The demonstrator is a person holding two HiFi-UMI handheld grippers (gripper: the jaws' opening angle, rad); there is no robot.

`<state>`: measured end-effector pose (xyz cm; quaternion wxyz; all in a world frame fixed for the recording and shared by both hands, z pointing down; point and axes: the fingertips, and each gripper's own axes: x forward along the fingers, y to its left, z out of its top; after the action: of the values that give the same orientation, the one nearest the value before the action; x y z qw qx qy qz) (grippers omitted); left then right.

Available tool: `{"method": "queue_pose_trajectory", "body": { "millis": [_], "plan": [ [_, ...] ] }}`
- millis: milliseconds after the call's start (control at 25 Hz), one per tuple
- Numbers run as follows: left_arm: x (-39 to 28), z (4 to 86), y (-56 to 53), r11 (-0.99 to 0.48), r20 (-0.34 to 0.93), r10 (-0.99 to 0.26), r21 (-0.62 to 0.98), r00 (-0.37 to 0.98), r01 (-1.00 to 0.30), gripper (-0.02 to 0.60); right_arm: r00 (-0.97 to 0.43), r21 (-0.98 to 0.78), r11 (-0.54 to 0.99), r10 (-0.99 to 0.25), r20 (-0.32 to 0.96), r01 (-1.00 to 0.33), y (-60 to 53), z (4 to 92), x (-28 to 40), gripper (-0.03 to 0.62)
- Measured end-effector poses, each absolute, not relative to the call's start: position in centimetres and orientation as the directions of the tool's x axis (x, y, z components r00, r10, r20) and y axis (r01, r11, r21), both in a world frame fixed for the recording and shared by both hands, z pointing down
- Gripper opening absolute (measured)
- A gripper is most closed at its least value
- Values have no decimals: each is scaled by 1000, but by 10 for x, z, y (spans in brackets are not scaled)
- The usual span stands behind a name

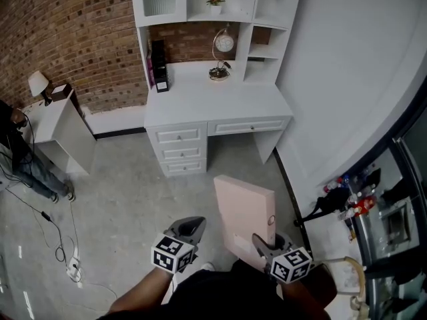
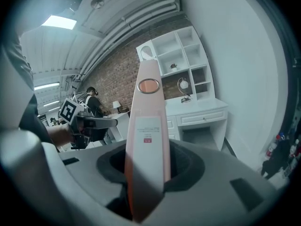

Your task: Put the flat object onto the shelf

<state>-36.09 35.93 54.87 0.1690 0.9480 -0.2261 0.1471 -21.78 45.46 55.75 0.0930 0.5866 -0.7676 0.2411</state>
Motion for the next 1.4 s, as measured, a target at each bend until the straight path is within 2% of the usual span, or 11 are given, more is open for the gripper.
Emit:
{"method": "queue_pose_trajectory", "body": {
  "millis": [520,960,1240,1400],
  "plan": [
    [-294,558,324,-842,377,-353,271,856,-466,6,-292,-234,206,-849,440,-950,417,570,-162,169],
    [-187,533,236,-838,348,-385,256,854,-482,6,-310,-199,252,-875,371,-947,319,542,-50,169],
    [-126,557,213,-819,418,-359,287,835,-496,6,-331,-212,267,-866,375,-940,282,548,15,172],
    [-88,558,203,-819,410,-360,292,838,-494,6,-337,-219,270,-860,384,-938,270,555,49,172]
  ]
}}
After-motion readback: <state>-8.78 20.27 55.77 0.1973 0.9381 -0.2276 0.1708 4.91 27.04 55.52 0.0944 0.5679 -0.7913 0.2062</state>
